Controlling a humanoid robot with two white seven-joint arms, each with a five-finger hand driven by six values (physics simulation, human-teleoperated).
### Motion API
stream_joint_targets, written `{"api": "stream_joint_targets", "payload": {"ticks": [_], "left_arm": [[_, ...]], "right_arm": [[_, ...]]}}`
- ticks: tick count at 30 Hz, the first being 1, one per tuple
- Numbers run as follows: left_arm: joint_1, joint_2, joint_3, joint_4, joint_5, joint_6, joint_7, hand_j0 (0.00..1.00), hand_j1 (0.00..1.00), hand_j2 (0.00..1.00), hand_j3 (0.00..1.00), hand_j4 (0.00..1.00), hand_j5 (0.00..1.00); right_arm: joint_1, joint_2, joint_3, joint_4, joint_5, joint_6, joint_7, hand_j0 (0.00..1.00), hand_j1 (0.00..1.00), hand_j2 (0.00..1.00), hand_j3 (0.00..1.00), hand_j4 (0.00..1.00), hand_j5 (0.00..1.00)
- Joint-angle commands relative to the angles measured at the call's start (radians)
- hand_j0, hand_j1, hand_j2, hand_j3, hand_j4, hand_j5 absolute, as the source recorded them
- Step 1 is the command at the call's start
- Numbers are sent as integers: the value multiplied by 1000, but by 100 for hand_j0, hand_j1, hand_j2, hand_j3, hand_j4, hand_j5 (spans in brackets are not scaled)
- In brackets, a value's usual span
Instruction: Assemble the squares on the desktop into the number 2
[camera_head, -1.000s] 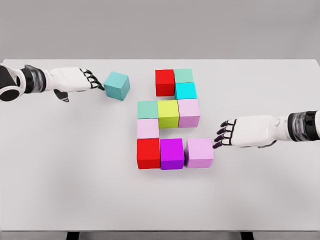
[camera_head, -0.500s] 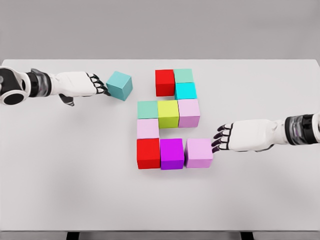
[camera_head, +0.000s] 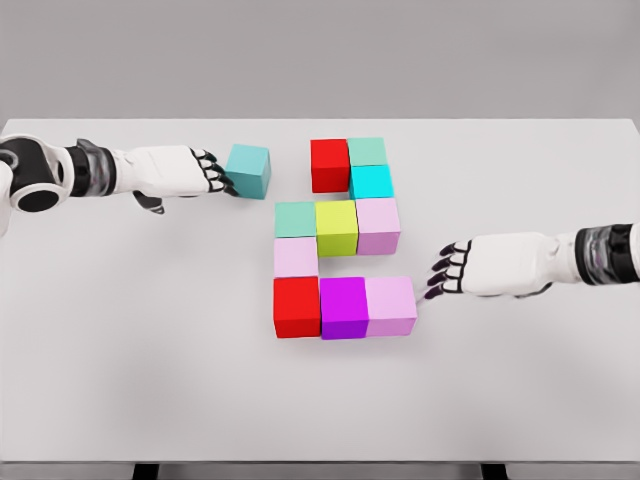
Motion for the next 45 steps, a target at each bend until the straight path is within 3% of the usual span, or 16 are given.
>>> {"api": "stream_joint_targets", "payload": {"ticks": [1, 3, 6, 10, 13, 16, 19, 25, 33, 41, 45], "left_arm": [[0, 0, 0, -4, 5, 1, -3, 98, 98, 98, 98, 98, 98], [0, -2, 2, -4, 5, 1, -3, 98, 98, 98, 98, 98, 98], [2, -8, 0, -4, 5, 1, -5, 98, 98, 98, 98, 98, 98], [3, -14, 2, -4, 5, 1, -20, 98, 98, 98, 98, 98, 98], [2, -14, 2, -4, 6, 1, -20, 98, 98, 98, 98, 98, 98], [2, -24, 2, -3, 6, 1, -23, 98, 98, 98, 98, 98, 98], [2, -33, 2, -3, 5, 1, -25, 98, 98, 98, 98, 98, 98], [2, -39, 3, 1, 5, 1, -25, 99, 99, 99, 99, 99, 99], [0, -8, 3, 16, 5, 1, -23, 99, 99, 99, 99, 99, 99], [-21, -23, 6, 117, 3, 1, -23, 100, 100, 100, 100, 100, 100], [-34, -77, 8, 171, 3, 1, -23, 100, 100, 100, 100, 100, 100]], "right_arm": [[5, -29, -97, 11, -29, 2, 0, 100, 100, 100, 100, 100, 100], [89, -21, -255, 48, -242, 2, 0, 100, 100, 100, 100, 100, 100], [212, -12, -543, 85, -388, 2, 0, 100, 100, 100, 100, 100, 100], [235, 16, -603, 181, -506, 2, 0, 100, 100, 100, 100, 100, 100], [267, 135, -622, 287, -512, 2, 0, 100, 100, 100, 100, 100, 100], [363, 203, -730, 321, -512, 2, 0, 100, 100, 100, 100, 100, 100], [480, 215, -859, 330, -511, 2, 0, 100, 100, 100, 100, 100, 100], [511, 286, -878, 441, -503, 2, 0, 100, 100, 100, 100, 100, 100], [558, 315, -878, 427, -503, 2, 0, 100, 100, 100, 100, 100, 100], [563, 323, -878, 427, -508, 2, 0, 100, 100, 100, 100, 100, 100], [563, 323, -879, 432, -509, 2, 0, 100, 100, 100, 100, 100, 100]]}}
